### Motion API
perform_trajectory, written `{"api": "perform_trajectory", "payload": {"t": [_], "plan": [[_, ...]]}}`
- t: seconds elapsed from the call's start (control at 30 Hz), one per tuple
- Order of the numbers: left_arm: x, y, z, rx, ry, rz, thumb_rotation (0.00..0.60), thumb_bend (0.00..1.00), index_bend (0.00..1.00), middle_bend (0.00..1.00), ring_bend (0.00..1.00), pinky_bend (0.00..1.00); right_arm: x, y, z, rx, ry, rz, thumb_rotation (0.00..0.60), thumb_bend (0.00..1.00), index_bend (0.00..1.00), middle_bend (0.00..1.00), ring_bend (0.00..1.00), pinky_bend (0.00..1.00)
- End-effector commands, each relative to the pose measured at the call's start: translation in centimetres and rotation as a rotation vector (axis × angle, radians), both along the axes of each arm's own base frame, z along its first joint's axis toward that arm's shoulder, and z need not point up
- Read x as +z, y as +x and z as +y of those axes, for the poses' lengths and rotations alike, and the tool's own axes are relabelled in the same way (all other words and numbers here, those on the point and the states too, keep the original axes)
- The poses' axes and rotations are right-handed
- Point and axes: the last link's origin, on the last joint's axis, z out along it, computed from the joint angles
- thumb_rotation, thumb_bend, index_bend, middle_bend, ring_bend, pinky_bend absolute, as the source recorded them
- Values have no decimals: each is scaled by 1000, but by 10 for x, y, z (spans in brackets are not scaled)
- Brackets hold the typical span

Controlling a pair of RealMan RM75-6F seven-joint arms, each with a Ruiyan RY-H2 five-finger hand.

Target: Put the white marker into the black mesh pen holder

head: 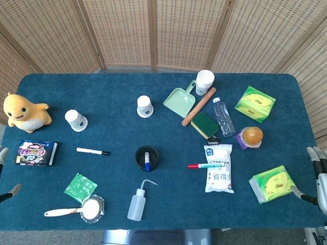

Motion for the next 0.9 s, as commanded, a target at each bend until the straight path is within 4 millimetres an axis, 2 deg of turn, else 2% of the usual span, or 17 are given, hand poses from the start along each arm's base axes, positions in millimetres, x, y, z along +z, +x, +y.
{"api": "perform_trajectory", "payload": {"t": [0.03,0.27,0.37,0.4,0.6,0.73,0.9], "plan": [[0,-1,0,4,-4,4,600,0,0,0,0,0,0,0,0,0,-4,-2,600,0,0,0,0,0],[-2,0,4,-3,-22,3,600,0,0,0,0,0,1,1,2,1,-7,-13,600,0,0,0,0,0],[-5,0,17,-32,-41,1,600,0,0,0,0,0,2,1,2,4,-12,-18,600,0,0,0,0,0],[-11,1,37,-55,-94,-6,600,0,0,0,0,0,2,1,2,2,-7,-23,600,0,0,0,0,0],[-31,7,92,-87,-215,-9,600,0,12,0,0,0,3,3,4,10,-9,-39,600,0,0,0,0,0],[-45,14,113,-109,-249,2,600,31,130,0,0,0,5,3,5,13,-10,-50,600,0,0,0,0,0],[-73,30,136,-133,-294,29,600,161,310,0,0,0,7,3,6,18,-6,-69,600,0,0,0,0,0]]}}
